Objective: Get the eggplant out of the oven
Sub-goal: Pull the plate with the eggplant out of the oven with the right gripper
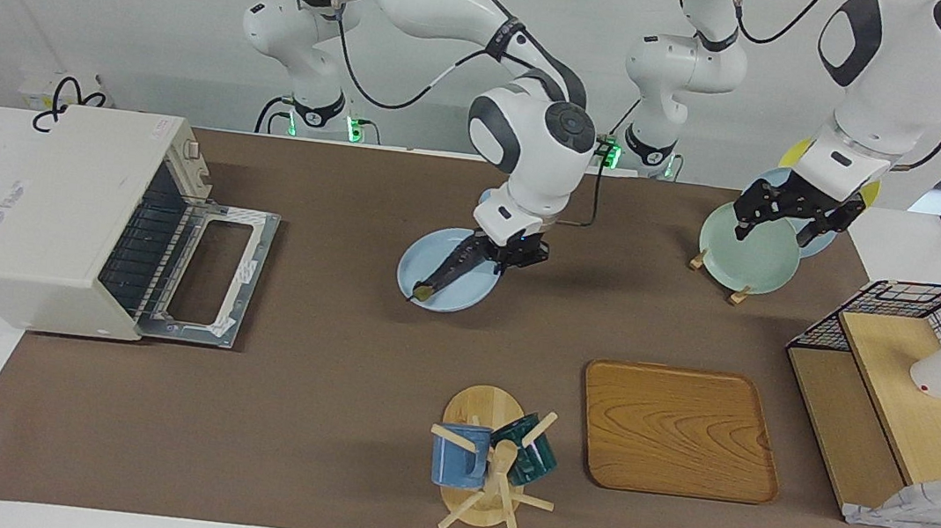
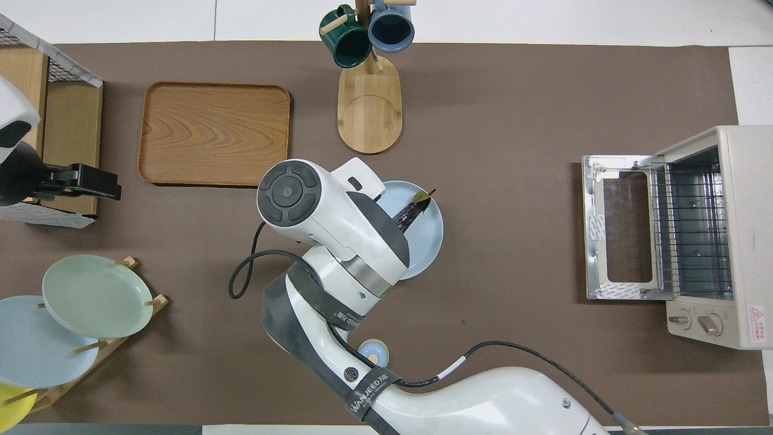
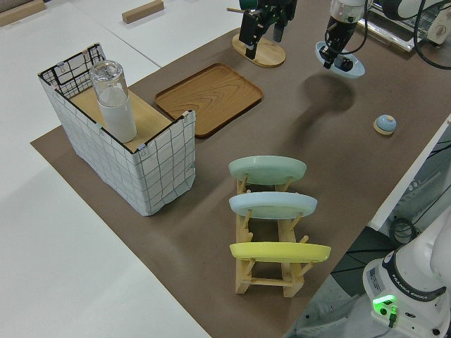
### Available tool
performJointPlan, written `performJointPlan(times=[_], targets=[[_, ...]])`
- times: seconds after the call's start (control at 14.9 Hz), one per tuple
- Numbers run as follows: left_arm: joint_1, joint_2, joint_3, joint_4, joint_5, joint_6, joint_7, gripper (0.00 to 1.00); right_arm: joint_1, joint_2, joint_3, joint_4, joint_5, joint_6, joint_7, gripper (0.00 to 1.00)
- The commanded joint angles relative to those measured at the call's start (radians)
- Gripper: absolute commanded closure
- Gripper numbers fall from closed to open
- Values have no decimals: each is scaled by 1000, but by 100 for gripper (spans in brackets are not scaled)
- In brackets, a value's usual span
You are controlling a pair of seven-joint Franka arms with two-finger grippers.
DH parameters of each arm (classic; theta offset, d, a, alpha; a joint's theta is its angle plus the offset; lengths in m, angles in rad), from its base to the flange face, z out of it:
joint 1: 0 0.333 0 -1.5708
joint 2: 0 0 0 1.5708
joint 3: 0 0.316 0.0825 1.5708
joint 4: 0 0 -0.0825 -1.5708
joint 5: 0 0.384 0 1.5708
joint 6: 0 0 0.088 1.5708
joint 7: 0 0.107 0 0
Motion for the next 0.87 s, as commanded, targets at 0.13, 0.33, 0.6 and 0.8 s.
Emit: performJointPlan(times=[0.13,0.33,0.6,0.8], targets=[[12,-5,-3,-10,22,27,-14,0,-4,-38,29,-132,30,136,52,100],[12,-5,0,-10,22,32,-14,0,-6,-59,34,-214,66,211,52,100],[14,-5,5,-10,19,33,-12,0,-11,-90,34,-335,67,362,50,100],[14,-5,5,-10,16,38,-12,0,-11,-96,34,-361,67,413,50,90]])
